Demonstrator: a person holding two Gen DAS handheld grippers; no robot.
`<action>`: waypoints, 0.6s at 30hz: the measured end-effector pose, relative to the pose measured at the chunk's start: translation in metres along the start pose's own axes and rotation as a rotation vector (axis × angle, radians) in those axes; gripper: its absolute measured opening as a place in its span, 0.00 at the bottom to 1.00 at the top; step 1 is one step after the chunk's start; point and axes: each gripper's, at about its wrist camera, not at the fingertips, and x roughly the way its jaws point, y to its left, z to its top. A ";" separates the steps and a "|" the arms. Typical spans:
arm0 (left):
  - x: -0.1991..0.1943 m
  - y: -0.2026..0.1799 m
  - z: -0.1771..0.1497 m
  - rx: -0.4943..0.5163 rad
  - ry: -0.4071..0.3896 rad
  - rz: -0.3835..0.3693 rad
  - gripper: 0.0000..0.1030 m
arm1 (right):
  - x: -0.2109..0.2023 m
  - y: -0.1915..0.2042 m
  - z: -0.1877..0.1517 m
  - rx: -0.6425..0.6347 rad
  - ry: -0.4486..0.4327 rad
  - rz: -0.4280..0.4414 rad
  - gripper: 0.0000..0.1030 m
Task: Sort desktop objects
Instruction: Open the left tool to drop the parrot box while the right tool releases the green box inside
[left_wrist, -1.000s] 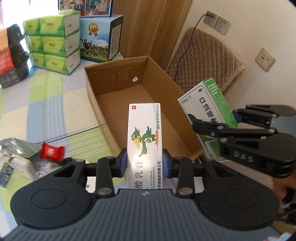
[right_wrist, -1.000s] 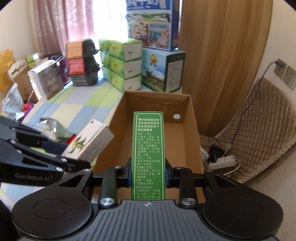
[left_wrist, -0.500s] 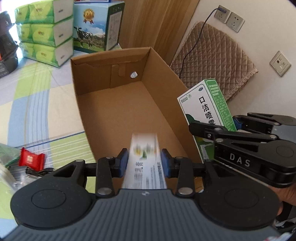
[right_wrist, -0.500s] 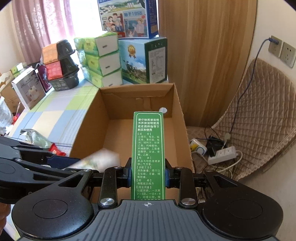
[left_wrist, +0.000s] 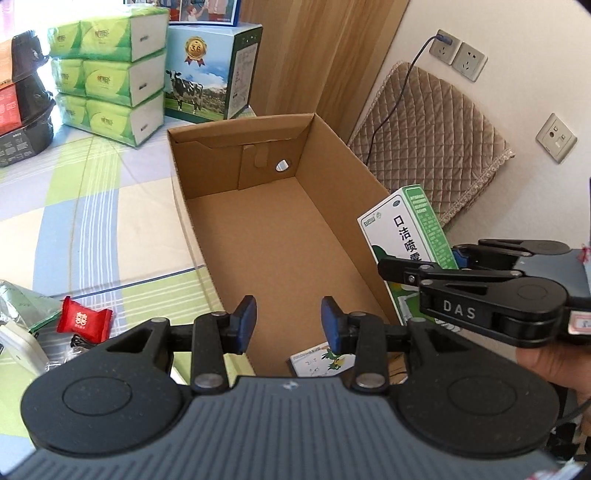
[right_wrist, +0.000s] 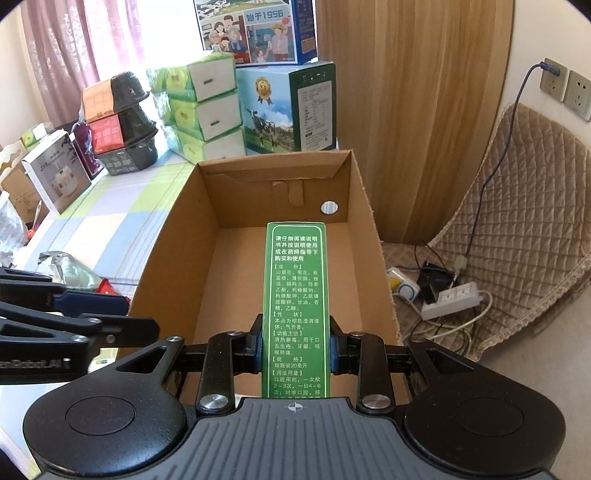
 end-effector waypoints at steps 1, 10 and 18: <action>-0.002 0.001 -0.001 -0.001 -0.001 0.002 0.32 | 0.001 0.001 0.000 -0.001 0.000 0.002 0.27; -0.011 0.016 -0.012 -0.031 -0.005 0.010 0.37 | -0.004 0.004 0.001 0.024 -0.062 0.003 0.36; -0.036 0.032 -0.030 -0.065 -0.025 0.022 0.40 | -0.031 0.012 -0.017 0.042 -0.082 0.012 0.46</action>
